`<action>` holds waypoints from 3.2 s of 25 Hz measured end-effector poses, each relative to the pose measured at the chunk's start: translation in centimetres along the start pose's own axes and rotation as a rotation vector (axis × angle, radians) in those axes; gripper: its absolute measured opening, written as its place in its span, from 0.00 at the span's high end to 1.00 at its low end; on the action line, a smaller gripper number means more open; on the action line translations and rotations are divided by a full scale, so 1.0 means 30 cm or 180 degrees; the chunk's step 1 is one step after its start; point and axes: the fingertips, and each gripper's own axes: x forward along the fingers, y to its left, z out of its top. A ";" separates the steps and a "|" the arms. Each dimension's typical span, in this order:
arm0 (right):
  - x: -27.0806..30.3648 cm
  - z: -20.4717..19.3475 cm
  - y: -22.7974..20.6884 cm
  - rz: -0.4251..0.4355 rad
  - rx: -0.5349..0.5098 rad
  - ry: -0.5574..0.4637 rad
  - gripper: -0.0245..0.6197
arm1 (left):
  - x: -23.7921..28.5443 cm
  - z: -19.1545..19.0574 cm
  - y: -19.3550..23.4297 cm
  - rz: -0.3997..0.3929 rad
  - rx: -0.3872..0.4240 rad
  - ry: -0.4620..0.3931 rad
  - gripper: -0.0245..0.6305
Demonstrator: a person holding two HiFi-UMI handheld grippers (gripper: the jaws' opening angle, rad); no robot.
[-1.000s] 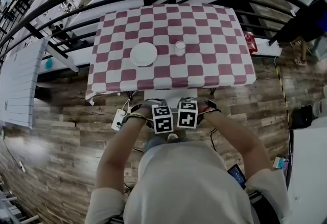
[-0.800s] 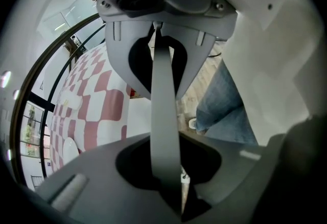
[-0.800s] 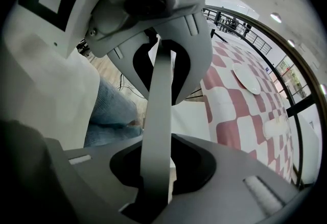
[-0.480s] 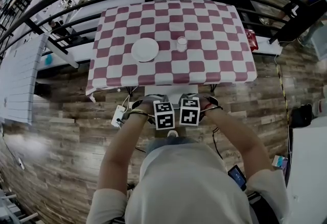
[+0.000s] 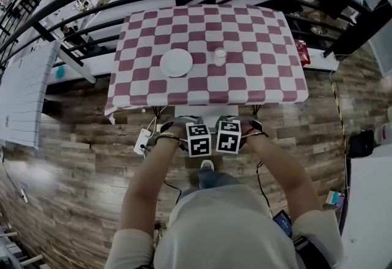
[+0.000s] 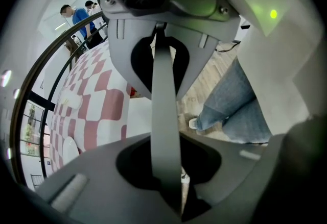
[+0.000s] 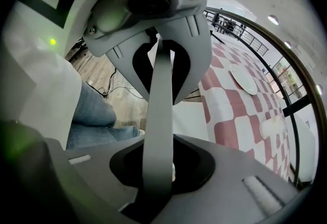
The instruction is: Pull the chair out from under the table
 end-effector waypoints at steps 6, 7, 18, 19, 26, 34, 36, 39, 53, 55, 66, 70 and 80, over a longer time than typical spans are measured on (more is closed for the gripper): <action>-0.001 0.000 0.006 0.0015 0.0016 -0.0003 0.85 | -0.003 0.003 -0.006 -0.0031 -0.0028 -0.0010 0.84; -0.001 0.000 0.006 0.0020 0.0022 -0.0004 0.85 | -0.002 0.003 -0.006 -0.0031 -0.0029 -0.0008 0.84; -0.010 0.001 0.057 0.0103 0.0042 -0.0006 0.85 | -0.014 0.010 -0.054 -0.0033 -0.0020 -0.0040 0.84; -0.010 0.002 0.063 0.0108 0.0047 -0.0007 0.85 | -0.015 0.009 -0.060 -0.0034 -0.0019 -0.0043 0.84; -0.010 0.006 0.105 0.0151 0.0100 -0.0005 0.85 | -0.017 0.008 -0.100 -0.0052 0.0002 -0.0058 0.84; -0.015 0.008 0.148 0.0225 0.0068 0.0000 0.85 | -0.027 0.014 -0.143 -0.0097 -0.0054 -0.0121 0.84; -0.014 0.007 0.153 0.0234 0.0049 -0.0010 0.85 | -0.028 0.016 -0.151 -0.0110 -0.0087 -0.0148 0.84; -0.014 0.011 0.161 0.0251 0.0038 -0.0026 0.85 | -0.028 0.016 -0.161 -0.0125 -0.0097 -0.0145 0.84; -0.023 0.015 0.215 0.0366 0.0040 -0.0022 0.85 | -0.042 0.019 -0.213 -0.0170 -0.0140 -0.0138 0.84; -0.023 0.018 0.225 0.0382 0.0039 -0.0026 0.85 | -0.044 0.018 -0.223 -0.0176 -0.0152 -0.0140 0.84; -0.027 0.030 0.277 0.0392 0.0103 -0.0014 0.84 | -0.051 0.014 -0.271 -0.0175 -0.0083 -0.0123 0.84; -0.026 0.028 0.296 0.0389 0.0129 -0.0007 0.84 | -0.050 0.014 -0.290 -0.0184 -0.0058 -0.0113 0.84; -0.029 0.034 0.333 0.0383 0.0186 -0.0020 0.84 | -0.056 0.014 -0.325 -0.0186 -0.0024 -0.0081 0.84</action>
